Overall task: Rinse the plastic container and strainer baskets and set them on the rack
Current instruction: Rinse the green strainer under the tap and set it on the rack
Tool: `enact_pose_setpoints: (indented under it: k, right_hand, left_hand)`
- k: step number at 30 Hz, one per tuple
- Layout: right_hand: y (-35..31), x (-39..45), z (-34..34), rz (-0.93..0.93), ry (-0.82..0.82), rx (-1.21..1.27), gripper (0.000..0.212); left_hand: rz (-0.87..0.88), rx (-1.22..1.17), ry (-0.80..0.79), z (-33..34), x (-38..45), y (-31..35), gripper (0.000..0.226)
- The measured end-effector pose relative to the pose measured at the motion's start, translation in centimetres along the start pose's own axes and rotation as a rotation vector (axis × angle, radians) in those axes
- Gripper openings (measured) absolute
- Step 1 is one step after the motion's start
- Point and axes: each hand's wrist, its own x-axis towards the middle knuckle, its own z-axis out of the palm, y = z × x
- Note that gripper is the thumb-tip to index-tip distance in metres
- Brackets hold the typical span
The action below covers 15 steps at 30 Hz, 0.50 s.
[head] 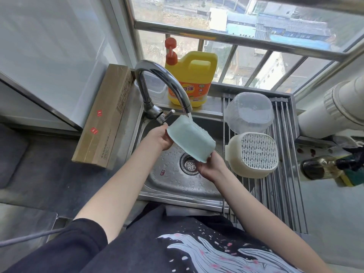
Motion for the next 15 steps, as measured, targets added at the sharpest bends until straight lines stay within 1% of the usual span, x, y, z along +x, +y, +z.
enact_pose_setpoints:
  k: [2,4,6,8,12,15]
  right_hand:
    - [-0.3,0.2,0.5,0.013,0.016,0.128,0.032]
    - [-0.6,-0.1,1.6,-0.013,0.047,0.258,0.023]
    - [-0.8,-0.5,2.7,-0.078,0.094,0.297,0.014]
    - [-0.9,-0.9,3.6,-0.107,0.104,0.265,0.017]
    - [-0.7,-1.6,4.7,-0.151,0.073,0.131,0.020]
    - [-0.4,-1.9,4.9,-0.237,0.091,-0.127,0.026]
  left_hand:
    - [-0.018,-0.027,0.090,-0.5,0.7,0.0,0.020]
    - [-0.035,-0.069,0.117,-0.9,1.3,-0.1,0.024]
    - [-0.047,-0.091,0.139,-1.2,1.7,0.0,0.028]
    - [-0.067,-0.096,0.125,-1.5,2.2,0.0,0.029]
    - [-0.174,-0.017,0.133,-2.6,3.1,-0.2,0.015]
    - [-0.223,0.014,0.136,-3.5,3.0,-1.0,0.013]
